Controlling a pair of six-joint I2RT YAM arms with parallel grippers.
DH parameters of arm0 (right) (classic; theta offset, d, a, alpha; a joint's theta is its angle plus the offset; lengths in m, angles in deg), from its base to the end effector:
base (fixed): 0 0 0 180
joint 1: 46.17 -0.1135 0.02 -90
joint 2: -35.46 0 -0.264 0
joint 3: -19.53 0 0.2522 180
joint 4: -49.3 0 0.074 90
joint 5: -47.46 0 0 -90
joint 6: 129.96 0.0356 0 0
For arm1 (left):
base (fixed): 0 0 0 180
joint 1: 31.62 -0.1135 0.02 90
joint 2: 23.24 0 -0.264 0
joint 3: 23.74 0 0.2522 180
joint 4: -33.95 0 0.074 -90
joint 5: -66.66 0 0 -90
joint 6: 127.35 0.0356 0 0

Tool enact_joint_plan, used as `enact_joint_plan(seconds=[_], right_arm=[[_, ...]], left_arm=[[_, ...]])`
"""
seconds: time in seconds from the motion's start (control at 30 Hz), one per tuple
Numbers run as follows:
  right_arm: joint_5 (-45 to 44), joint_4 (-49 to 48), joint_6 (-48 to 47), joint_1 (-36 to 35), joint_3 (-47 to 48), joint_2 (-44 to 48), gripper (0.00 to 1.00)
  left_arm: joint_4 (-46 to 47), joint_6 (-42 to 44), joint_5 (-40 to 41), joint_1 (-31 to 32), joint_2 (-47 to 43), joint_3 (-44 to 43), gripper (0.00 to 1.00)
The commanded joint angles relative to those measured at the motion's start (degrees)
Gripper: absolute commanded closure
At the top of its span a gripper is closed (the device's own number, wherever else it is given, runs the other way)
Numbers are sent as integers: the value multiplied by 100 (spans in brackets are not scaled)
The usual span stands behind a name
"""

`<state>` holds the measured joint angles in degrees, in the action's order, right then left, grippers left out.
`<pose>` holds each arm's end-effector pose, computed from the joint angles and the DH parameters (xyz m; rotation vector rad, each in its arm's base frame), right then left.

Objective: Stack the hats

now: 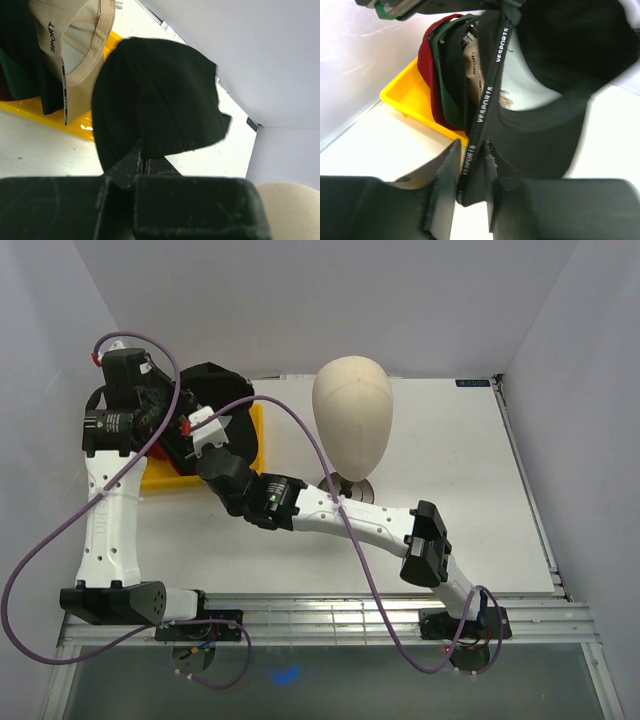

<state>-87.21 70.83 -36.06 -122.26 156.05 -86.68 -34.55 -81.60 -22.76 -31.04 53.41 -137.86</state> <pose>0.1453 0.4825 0.3873 -0.4663 1.6084 0.3974 0.2531 -0.0022 0.4673 -0.8038 1.9896 -0.4526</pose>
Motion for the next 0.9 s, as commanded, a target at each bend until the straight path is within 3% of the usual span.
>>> enact_joint_plan(seconds=[0.0, 0.13, 0.33, 0.37, 0.47, 0.5, 0.63, 0.87], right_arm=[[18, 110, -12, 33, -33, 542, 75], [528, 304, -65, 33, -77, 815, 92], [1407, 418, -39, 59, -252, 1455, 92], [1634, 418, 40, 77, -313, 1544, 92], [1960, 418, 251, 182, -358, 1843, 92], [2188, 410, 382, 200, -375, 1913, 92], [2638, 234, 699, 367, -393, 2256, 92], [3543, -135, 1876, 1008, -665, 2704, 92]], left_arm=[[192, 92, 118, 4, -316, -142, 100], [253, 215, 206, 4, -308, -265, 100], [789, 540, -329, 4, -325, -406, 100], [920, 575, -487, 4, -325, -441, 96], [1123, 742, -664, 4, -308, -695, 70], [1193, 768, -673, 4, -290, -774, 56], [1246, 1049, -533, 4, -202, -1415, 30], [1369, 1313, -146, 4, -53, -2681, 13]])
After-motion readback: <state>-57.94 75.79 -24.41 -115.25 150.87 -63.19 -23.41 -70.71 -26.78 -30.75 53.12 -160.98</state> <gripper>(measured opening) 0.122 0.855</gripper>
